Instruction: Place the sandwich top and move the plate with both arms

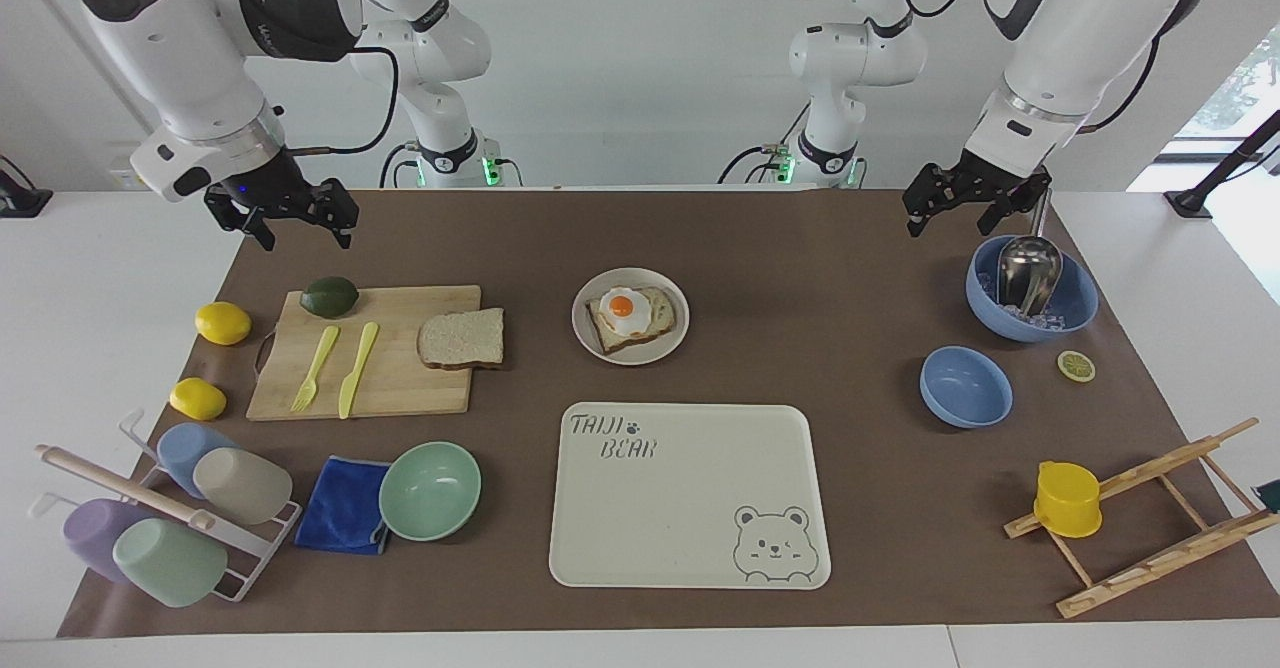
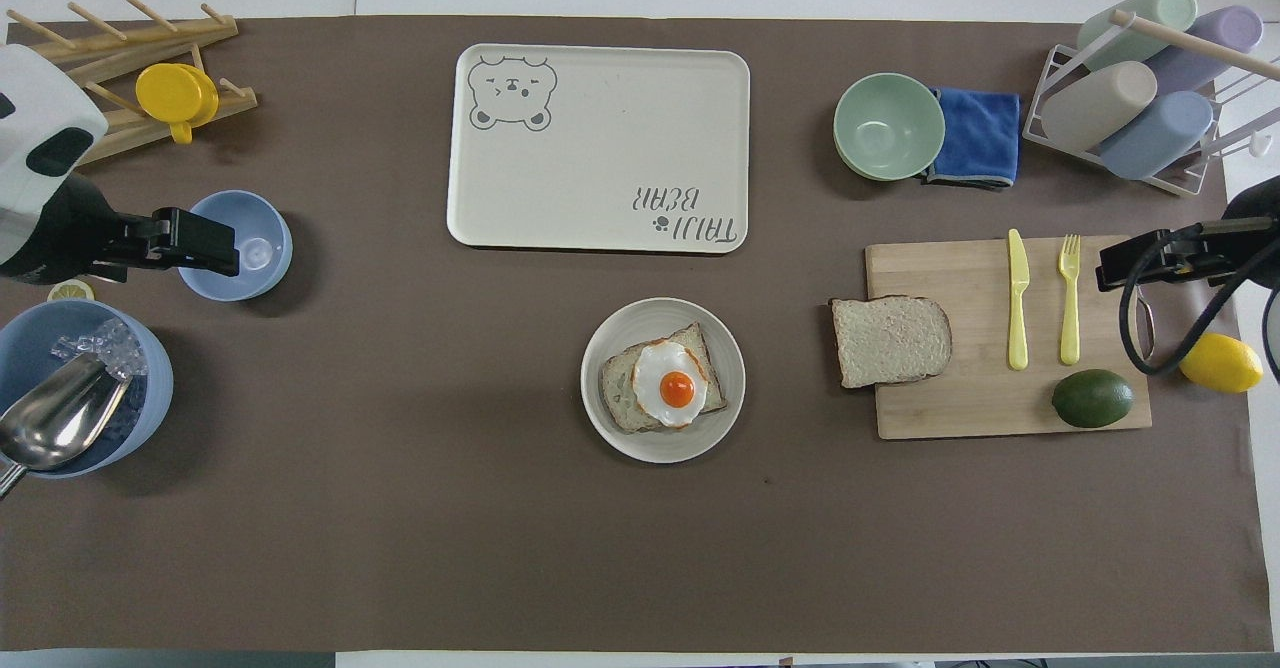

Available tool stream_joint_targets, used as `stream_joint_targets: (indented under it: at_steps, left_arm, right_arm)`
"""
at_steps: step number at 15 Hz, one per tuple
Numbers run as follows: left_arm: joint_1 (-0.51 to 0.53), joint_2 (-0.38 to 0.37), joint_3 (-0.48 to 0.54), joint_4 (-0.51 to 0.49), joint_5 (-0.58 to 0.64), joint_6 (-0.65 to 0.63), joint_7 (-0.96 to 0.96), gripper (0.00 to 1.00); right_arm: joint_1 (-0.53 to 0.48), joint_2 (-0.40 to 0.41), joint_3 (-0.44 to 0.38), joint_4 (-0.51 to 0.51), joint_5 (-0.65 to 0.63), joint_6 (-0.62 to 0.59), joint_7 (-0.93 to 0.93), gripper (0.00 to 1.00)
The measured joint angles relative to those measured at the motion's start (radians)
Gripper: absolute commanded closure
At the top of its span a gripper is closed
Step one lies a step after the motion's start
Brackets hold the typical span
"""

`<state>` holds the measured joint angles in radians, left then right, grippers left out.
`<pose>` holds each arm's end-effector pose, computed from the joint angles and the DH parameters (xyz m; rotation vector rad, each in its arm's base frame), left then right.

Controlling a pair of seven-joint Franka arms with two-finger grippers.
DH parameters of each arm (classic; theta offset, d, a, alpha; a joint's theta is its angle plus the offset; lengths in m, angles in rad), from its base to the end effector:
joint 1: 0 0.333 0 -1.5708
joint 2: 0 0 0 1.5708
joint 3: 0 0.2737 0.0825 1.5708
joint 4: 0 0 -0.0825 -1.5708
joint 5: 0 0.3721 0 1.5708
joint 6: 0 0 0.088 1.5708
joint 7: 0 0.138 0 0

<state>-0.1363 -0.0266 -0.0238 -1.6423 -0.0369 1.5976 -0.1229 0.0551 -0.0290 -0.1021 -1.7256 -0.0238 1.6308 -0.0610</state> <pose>0.5284 -0.0905 0.5350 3.1076 -0.0557 -0.0358 0.5320 -0.0287 0.5006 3.1226 0.0255 -0.1046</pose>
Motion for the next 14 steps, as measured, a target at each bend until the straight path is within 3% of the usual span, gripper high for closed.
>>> stream_joint_targets:
  at_steps: [14]
  left_arm:
    - [0.000, -0.001, 0.000, 0.000, 0.000, 0.000, 0.000, 0.00]
  right_arm:
    - [0.017, 0.003, 0.017, -0.013, -0.045, 0.005, -0.017, 0.00]
